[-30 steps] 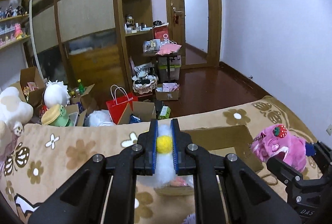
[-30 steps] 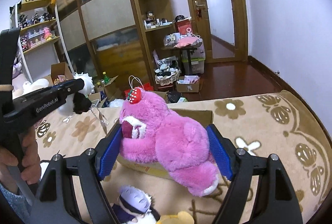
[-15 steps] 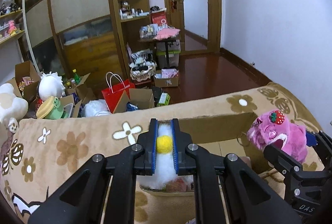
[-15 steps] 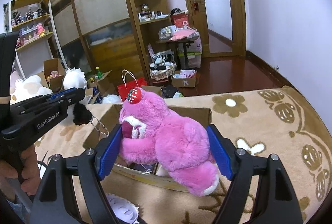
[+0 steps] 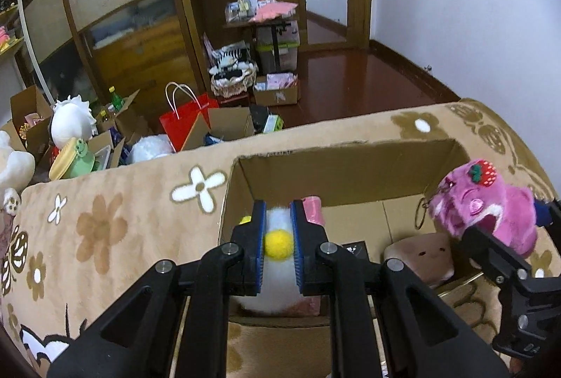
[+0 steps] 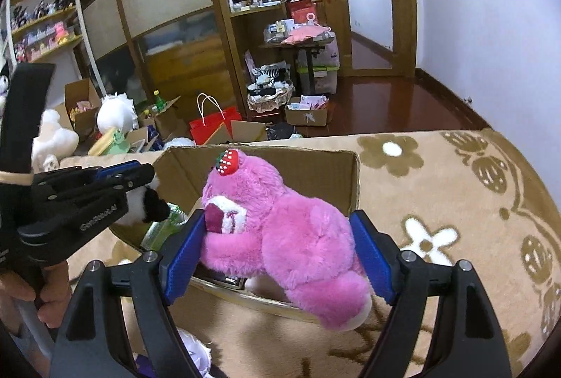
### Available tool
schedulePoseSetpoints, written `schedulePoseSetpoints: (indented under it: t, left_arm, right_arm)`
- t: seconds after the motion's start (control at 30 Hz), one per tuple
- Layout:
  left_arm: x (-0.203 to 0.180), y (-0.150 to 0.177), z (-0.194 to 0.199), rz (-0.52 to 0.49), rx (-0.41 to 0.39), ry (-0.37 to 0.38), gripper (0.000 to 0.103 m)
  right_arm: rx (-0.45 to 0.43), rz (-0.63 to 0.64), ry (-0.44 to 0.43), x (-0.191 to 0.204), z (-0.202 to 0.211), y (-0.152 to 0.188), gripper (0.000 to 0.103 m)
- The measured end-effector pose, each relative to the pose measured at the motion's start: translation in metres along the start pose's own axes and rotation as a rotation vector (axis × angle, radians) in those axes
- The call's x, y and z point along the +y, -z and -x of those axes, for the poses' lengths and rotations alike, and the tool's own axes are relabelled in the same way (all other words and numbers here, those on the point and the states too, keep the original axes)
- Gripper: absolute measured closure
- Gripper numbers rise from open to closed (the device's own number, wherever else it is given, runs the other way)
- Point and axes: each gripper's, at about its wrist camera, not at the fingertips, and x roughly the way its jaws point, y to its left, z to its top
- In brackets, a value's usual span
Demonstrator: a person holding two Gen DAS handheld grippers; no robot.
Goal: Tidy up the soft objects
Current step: 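Lower the keychain into the box with the left tool while the right tool drops the pink bear in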
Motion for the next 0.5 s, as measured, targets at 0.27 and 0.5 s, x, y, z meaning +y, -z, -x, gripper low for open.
schedulePoseSetpoints:
  t: [0.27, 0.5]
  left_arm:
    - [0.002, 0.003, -0.017, 0.012, 0.061, -0.01, 0.086]
    - [0.008, 0.006, -0.027, 0.031, 0.126, 0.016, 0.079]
  right_arm:
    - [-0.005, 0.097, 0.043, 0.017, -0.002, 0.005, 0.015]
    - [-0.017, 0.124, 0.043, 0.023, 0.002, 0.004, 0.015]
